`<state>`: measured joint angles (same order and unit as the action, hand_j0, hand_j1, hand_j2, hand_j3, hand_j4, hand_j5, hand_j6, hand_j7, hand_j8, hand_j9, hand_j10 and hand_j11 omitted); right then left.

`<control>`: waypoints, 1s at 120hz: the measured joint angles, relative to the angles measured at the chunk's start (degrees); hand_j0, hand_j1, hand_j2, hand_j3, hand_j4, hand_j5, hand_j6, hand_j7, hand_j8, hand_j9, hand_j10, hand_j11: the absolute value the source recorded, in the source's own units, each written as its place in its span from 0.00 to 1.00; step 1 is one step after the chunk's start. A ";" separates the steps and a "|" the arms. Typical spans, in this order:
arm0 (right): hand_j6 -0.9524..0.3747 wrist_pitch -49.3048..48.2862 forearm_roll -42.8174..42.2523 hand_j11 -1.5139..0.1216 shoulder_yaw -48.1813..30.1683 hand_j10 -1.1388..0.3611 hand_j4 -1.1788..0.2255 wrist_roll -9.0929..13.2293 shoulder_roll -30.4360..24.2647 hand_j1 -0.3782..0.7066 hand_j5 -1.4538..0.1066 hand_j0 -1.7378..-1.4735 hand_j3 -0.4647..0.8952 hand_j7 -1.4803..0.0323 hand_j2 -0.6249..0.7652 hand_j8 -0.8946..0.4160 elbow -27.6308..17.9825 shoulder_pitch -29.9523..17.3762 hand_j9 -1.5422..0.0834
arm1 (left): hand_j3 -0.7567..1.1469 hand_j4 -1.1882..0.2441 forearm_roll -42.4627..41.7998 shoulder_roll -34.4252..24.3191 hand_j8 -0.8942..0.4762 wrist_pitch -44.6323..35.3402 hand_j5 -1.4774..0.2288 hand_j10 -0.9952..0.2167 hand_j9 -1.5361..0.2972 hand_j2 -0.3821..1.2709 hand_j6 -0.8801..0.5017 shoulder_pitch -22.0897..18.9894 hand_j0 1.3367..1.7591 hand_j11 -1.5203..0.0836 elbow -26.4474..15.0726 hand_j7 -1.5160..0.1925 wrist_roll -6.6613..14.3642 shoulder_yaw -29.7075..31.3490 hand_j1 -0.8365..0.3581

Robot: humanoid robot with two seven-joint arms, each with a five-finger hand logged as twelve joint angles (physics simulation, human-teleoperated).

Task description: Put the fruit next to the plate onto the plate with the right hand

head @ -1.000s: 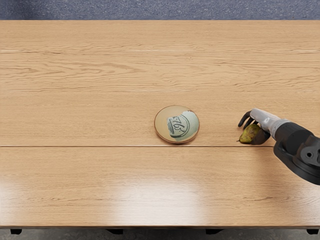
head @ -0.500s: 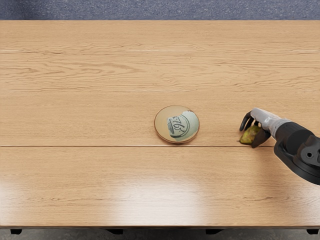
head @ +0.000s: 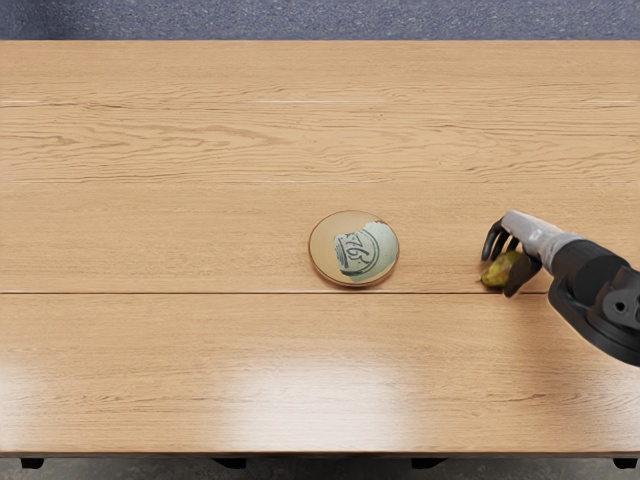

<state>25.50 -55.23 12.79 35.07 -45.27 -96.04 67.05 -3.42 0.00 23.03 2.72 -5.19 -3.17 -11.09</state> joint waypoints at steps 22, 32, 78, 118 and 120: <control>0.30 -1.74 0.36 0.29 -2.75 0.39 0.29 -0.01 -0.04 0.55 0.27 0.33 0.34 0.31 0.67 0.35 -0.13 0.28 0.32 | 0.40 0.82 -0.02 0.00 0.64 0.00 0.86 0.81 0.83 0.23 0.63 0.09 0.76 0.94 -0.01 0.88 0.00 0.00 0.98; 0.30 -2.92 0.78 0.28 -4.35 0.39 0.29 -0.02 0.12 0.55 0.27 0.33 0.34 0.31 0.66 0.35 -0.29 0.76 0.31 | 0.40 0.82 -0.05 0.00 0.64 0.00 0.86 0.81 0.83 0.23 0.63 0.07 0.76 0.94 0.00 0.88 0.00 0.00 0.98; 0.26 -5.72 8.84 0.28 -5.60 0.40 0.29 0.02 4.65 0.58 0.25 0.32 0.34 0.30 0.76 0.35 -0.70 9.10 0.31 | 0.40 0.82 -0.01 0.00 0.64 0.00 0.86 0.81 0.83 0.23 0.63 -0.17 0.76 0.94 0.00 0.88 0.01 0.01 0.98; 0.29 -6.29 15.64 0.26 -5.58 0.43 0.28 -0.07 9.43 0.59 0.21 0.31 0.34 0.28 0.70 0.38 -0.68 15.78 0.28 | 0.40 0.82 0.00 0.00 0.64 0.00 0.86 0.81 0.83 0.23 0.63 -0.20 0.76 0.94 0.00 0.88 0.01 0.02 0.98; 0.29 -6.29 15.96 0.25 -5.58 0.43 0.28 -0.08 9.78 0.59 0.21 0.31 0.34 0.28 0.70 0.38 -0.67 16.09 0.28 | 0.40 0.82 0.00 0.00 0.64 0.00 0.86 0.81 0.83 0.23 0.63 -0.22 0.76 0.94 0.00 0.88 0.01 0.02 0.98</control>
<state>19.21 -39.28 7.21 34.99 -35.49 -96.70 83.14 -3.42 0.00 23.03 2.50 -5.19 -3.16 -11.07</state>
